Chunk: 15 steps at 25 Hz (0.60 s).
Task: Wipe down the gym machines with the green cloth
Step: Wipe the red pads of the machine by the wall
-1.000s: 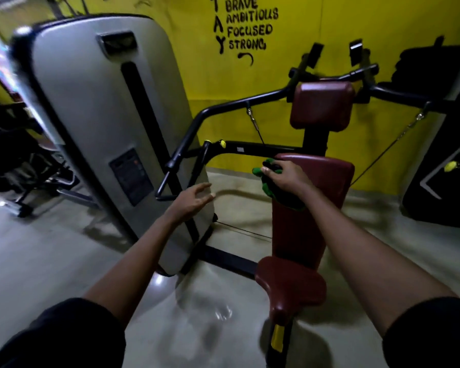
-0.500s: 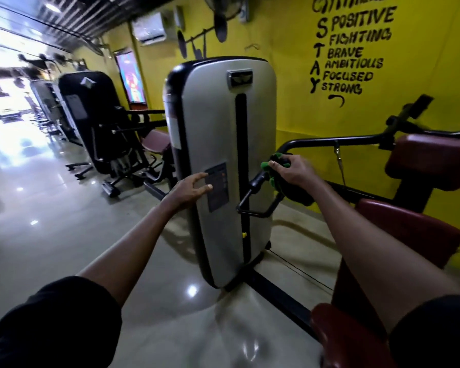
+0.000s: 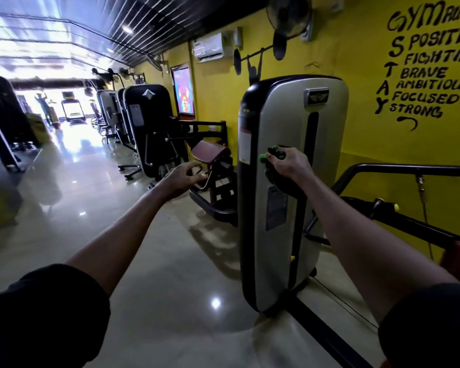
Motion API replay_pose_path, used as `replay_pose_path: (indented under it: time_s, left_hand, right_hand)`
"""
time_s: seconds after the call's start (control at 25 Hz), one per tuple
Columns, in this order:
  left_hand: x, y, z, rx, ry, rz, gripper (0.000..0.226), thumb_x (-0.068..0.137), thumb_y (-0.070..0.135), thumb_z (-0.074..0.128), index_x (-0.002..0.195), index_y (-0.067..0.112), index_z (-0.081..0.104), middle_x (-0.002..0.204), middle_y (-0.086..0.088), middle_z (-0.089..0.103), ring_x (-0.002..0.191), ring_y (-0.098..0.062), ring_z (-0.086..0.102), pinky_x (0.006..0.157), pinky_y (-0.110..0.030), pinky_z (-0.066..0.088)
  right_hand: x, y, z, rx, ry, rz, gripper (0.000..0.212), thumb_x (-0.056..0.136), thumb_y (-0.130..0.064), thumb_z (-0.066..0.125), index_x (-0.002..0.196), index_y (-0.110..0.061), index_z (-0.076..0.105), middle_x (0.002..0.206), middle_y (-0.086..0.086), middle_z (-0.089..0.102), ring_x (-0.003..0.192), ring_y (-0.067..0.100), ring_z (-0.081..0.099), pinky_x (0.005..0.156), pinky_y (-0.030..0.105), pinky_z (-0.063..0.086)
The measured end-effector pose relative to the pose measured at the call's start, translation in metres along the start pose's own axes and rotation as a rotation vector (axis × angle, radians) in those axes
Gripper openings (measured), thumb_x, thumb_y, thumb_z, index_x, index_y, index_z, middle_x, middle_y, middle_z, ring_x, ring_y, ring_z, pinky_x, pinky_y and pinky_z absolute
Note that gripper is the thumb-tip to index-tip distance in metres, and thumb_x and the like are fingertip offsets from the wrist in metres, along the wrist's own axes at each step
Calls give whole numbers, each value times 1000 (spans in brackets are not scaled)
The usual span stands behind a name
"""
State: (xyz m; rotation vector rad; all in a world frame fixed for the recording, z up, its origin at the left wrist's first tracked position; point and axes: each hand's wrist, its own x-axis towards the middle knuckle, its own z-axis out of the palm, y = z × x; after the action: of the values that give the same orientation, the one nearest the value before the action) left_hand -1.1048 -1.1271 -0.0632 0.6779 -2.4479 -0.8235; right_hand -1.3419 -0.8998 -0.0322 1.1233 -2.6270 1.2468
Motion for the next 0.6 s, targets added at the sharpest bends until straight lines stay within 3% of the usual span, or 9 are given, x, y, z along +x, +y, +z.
replay_pose_path:
  time_s: [0.24, 0.4, 0.48, 0.6]
  left_hand:
    - [36, -50, -41, 92, 33, -14, 81, 72, 64, 63, 142, 25, 51, 141, -7, 54, 127, -23, 53, 103, -38, 45]
    - [90, -79, -57, 147, 49, 7, 62, 90, 35, 71, 145, 18, 48, 148, -11, 49, 134, -25, 47, 109, -38, 38]
    - [114, -92, -67, 168, 22, -19, 69, 86, 44, 69, 146, 18, 47, 147, -11, 50, 133, -25, 49, 108, -38, 39]
    - [152, -117, -83, 164, 57, -43, 88, 70, 66, 58, 146, 21, 47, 146, -8, 52, 131, -24, 51, 109, -44, 41]
  right_hand:
    - [54, -46, 63, 29, -67, -12, 52, 94, -54, 61, 135, -23, 61, 119, 8, 67, 85, 19, 58, 69, 25, 44]
    - [113, -67, 102, 62, -72, -67, 56, 93, -55, 61, 136, -19, 60, 120, 12, 67, 102, 28, 65, 89, 40, 55]
    - [142, -77, 119, 85, -72, -71, 58, 92, -55, 62, 138, -19, 59, 115, 12, 69, 98, 28, 68, 89, 42, 58]
    - [187, -93, 141, 74, -72, -88, 57, 93, -54, 61, 138, -19, 59, 99, 7, 70, 81, 23, 71, 74, 36, 61]
